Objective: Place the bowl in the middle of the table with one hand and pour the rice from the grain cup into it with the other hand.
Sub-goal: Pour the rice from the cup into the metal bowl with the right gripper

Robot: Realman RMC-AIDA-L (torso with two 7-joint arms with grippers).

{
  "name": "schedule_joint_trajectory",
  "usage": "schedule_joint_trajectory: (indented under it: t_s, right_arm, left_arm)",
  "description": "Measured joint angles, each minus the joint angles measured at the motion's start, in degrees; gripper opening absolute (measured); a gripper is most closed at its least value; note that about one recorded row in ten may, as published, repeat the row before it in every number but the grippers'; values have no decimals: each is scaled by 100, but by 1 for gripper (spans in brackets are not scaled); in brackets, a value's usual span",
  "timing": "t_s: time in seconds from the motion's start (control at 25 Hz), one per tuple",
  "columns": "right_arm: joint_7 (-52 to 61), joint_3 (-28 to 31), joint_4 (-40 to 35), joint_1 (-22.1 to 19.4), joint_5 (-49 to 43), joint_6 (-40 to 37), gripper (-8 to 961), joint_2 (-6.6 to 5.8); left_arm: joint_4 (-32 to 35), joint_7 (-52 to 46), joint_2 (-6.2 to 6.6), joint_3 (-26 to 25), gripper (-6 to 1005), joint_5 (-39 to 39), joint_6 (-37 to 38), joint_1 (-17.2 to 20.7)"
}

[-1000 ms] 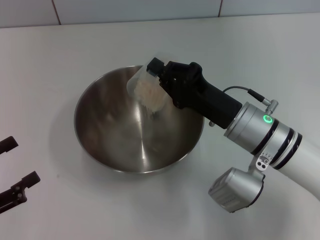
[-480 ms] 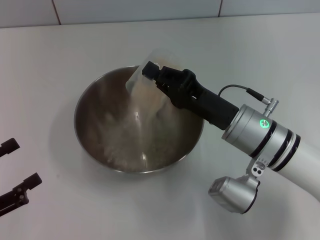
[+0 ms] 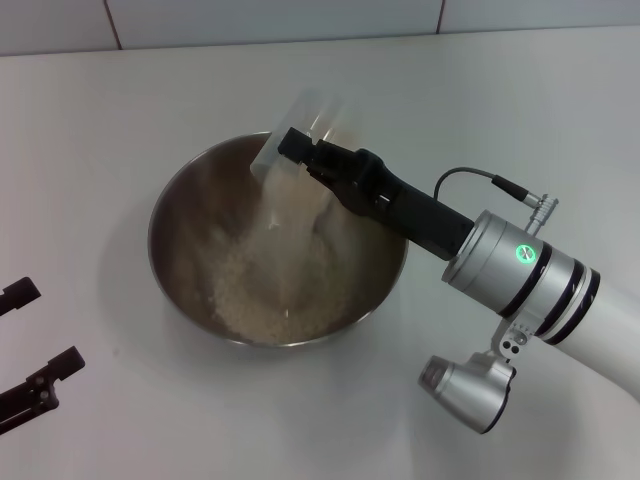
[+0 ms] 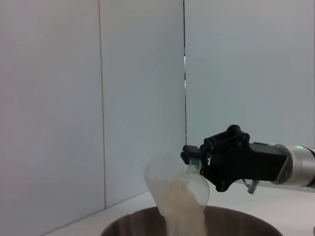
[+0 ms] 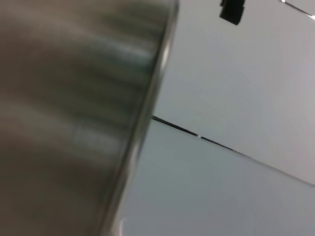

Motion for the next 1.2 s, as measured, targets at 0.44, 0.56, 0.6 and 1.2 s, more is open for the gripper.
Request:
schedule_joint_trajectory:
  t_s: [0.44,0.56,0.6,1.2]
  right_arm:
    - [-886,-23,-23,6,-1,45,18,0]
    - [-1055,-36,-43,4,0,42,18,0]
    - [-1094,-36,-45,3,-1,35,18,0]
    - [-1173,-35,-55,-2,0,30,18,0]
  left_arm:
    - [-4,-3,-9,9,791,0,-5,0]
    - [-4,-3,-9,10,791,0,-5,0]
    - [-4,-3,-10,10,791,0,-5,0]
    - [21,-46,-17,13,791,0,-5,-17]
